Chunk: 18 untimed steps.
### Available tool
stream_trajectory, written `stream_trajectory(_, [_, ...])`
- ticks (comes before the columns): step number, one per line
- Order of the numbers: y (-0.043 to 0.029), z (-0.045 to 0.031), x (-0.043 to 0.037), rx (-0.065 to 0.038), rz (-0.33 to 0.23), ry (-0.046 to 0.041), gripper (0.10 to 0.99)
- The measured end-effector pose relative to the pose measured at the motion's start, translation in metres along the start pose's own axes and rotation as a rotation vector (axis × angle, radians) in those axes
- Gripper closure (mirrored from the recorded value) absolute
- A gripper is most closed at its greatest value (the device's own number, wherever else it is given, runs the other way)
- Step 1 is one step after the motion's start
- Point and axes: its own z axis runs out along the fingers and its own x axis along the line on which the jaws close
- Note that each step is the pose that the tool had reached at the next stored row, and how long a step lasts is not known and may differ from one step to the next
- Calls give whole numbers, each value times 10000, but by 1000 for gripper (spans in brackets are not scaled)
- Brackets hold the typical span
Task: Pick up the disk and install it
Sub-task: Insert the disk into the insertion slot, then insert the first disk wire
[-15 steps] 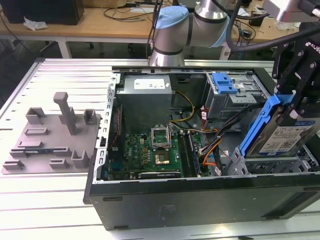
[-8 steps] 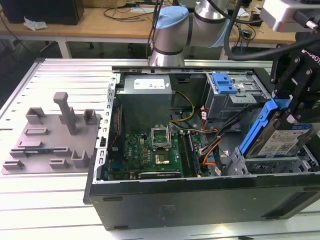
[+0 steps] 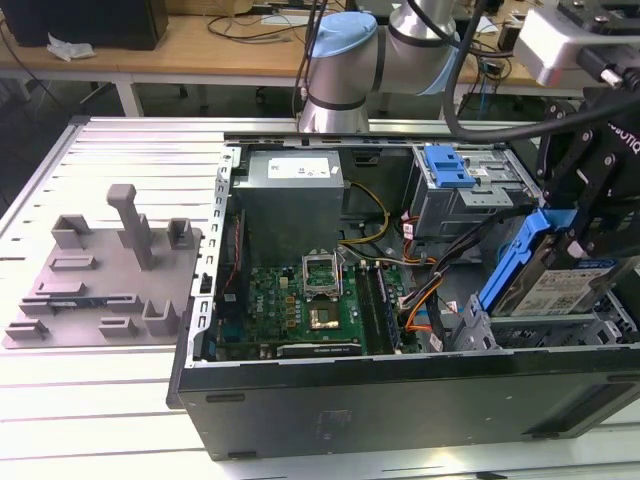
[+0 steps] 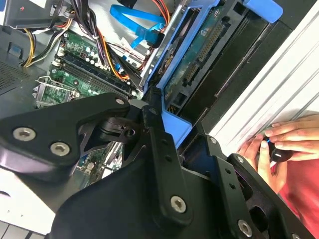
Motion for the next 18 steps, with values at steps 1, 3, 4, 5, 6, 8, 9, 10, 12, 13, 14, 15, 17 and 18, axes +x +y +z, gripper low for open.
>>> stream_trajectory(1, [0, 12, 3, 0, 1, -2, 718])
stream_trajectory(3, [1, 41, 10, 0, 0, -4, 718])
stream_trajectory(4, [1, 55, 13, -2, 0, -2, 706])
stream_trajectory(5, [2, 67, 16, 0, 1, -5, 647])
stream_trajectory(6, [2, 73, 17, 0, 1, -6, 647])
stream_trajectory(8, [2, 76, 18, 0, 0, -3, 580])
stream_trajectory(9, [2, 76, 18, 0, 0, -3, 580])
stream_trajectory(10, [2, 76, 18, 0, 0, -4, 580])
stream_trajectory(12, [2, 76, 18, 0, 0, -4, 580])
stream_trajectory(13, [2, 76, 18, 0, 0, -4, 580])
stream_trajectory(14, [2, 76, 17, 0, 0, -4, 580])
stream_trajectory(15, [2, 76, 17, 0, 0, -4, 580])
stream_trajectory(17, [2, 76, 17, 0, 0, -3, 580])
stream_trajectory(18, [2, 76, 17, 0, 0, -4, 580])
